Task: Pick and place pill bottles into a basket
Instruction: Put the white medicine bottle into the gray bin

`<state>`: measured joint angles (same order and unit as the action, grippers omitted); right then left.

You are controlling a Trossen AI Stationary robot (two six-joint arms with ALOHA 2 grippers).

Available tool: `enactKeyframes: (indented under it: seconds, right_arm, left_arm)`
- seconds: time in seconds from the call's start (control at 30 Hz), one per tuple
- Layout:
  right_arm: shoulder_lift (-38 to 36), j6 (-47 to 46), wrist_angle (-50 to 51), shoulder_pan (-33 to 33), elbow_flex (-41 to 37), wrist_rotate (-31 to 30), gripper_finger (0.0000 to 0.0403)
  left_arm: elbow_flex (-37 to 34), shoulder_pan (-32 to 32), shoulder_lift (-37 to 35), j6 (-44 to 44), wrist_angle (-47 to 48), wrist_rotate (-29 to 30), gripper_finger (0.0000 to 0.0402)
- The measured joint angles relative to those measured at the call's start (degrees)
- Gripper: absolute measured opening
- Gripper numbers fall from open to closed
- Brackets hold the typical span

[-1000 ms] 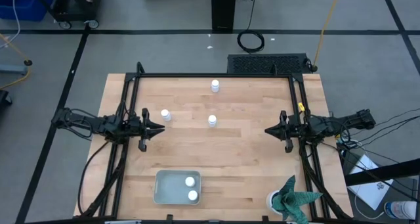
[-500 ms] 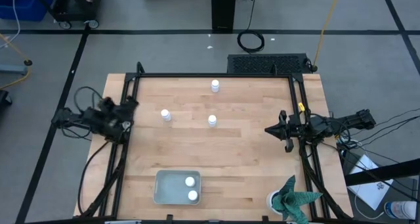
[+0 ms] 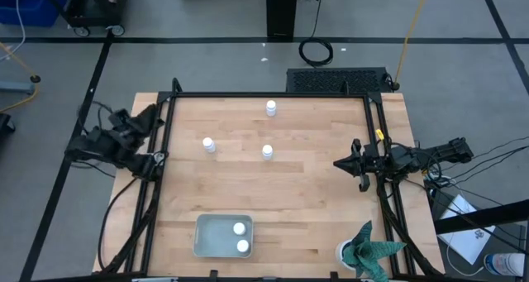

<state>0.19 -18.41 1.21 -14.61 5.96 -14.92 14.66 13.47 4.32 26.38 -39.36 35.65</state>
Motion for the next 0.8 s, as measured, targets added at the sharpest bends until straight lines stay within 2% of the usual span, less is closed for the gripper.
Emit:
enactKeyframes:
  seconds: [0.13, 0.33, 0.5, 0.6, 0.73, 0.8]
  right_arm:
    - [0.00, 0.00, -0.06, 0.00, 0.04, 0.00, 0.0004]
    - [0.00, 0.00, -0.07, 0.00, 0.09, 0.00, 0.0002]
    - [0.00, 0.00, -0.07, 0.00, 0.09, 0.00, 0.0004]
    - [0.00, 0.00, -0.07, 0.00, 0.09, 0.00, 0.0004]
    - [0.00, 0.01, -0.07, 0.00, 0.09, 0.02, 0.0004]
    - [0.00, 0.00, -0.07, 0.00, 0.09, 0.01, 0.0004]
  left_arm:
    - [14.30, 0.00, 6.00, 2.46, 28.97, 2.53, 0.0083]
    - [34.31, -0.01, 18.08, 4.58, 54.86, 9.87, 0.0176]
    - [48.33, -0.85, 29.63, 15.33, 76.95, 13.81, 0.0253]
    - [54.96, -4.09, 37.28, 21.12, 87.97, 10.25, 0.0279]
    - [61.66, -11.62, 45.90, 29.05, 102.49, 0.47, 0.0285]
    - [63.73, -16.33, 49.37, 31.98, 108.77, -6.33, 0.0281]
